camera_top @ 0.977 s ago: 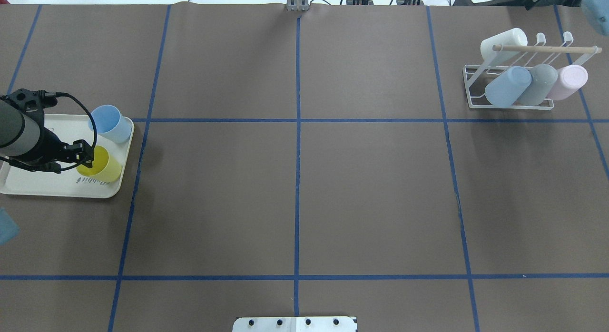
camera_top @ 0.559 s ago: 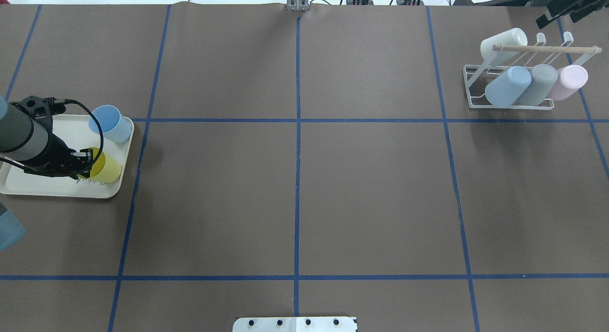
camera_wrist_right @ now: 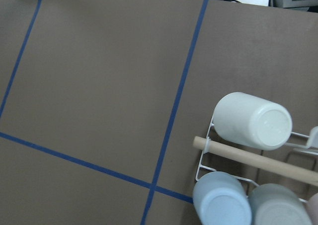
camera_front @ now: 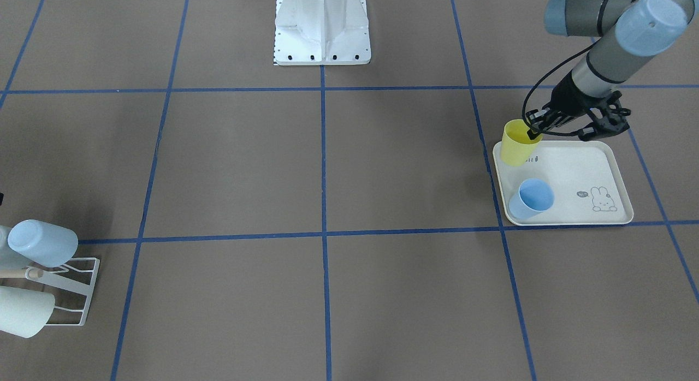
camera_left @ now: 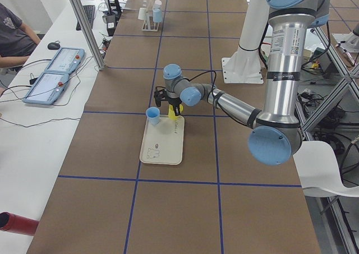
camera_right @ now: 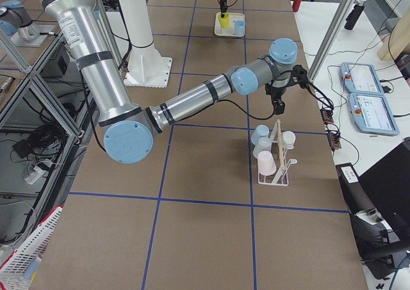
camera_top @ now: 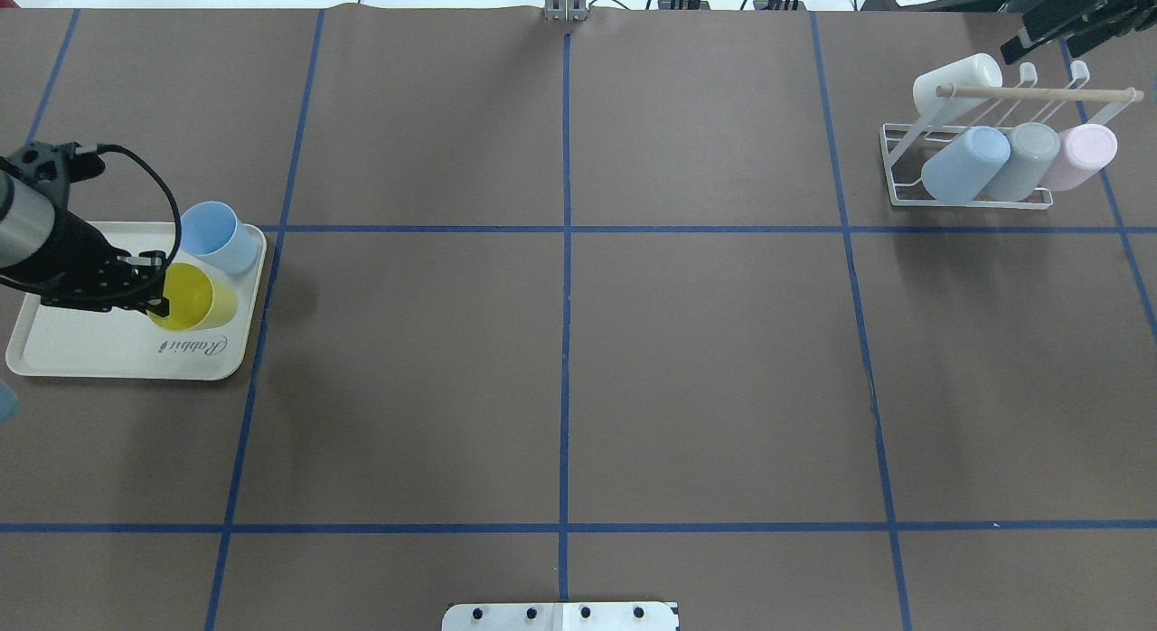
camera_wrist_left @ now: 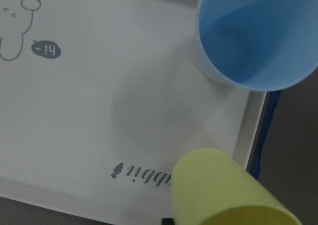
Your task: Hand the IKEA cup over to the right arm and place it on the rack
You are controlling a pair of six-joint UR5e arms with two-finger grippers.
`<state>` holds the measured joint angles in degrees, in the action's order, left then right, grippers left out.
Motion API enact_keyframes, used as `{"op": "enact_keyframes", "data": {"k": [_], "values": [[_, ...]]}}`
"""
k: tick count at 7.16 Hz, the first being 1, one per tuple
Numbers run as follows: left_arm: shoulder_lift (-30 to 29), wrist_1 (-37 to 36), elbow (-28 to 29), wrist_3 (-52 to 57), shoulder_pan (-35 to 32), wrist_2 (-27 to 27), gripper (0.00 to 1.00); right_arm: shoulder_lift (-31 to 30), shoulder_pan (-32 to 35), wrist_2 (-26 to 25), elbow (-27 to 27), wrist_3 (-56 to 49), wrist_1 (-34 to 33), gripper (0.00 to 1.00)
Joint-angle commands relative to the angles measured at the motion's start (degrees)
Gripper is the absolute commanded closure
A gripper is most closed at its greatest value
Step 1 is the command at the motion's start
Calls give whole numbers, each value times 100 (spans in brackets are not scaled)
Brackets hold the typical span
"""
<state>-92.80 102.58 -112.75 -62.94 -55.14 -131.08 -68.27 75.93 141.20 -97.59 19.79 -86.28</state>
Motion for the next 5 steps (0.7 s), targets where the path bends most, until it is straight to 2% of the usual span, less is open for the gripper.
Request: {"op": "enact_keyframes", "data": {"k": [1,2,3,5], "values": [[-36,-211,-684,-165,-471,-716,100,-125,-533,-39,-601,874,41,1],[-359,-204,-757,-863,-454,-752,100,-125,-883,-83,-864,1591,50,1],[-893,-195,-705,-1609,-419,-761,100,-56,-1365,-362,-962,2451,511,1],[-1414,-81,-705,-2639,-366,-779,100,-55,-2131,-758,-893,4794,2395,1]]}}
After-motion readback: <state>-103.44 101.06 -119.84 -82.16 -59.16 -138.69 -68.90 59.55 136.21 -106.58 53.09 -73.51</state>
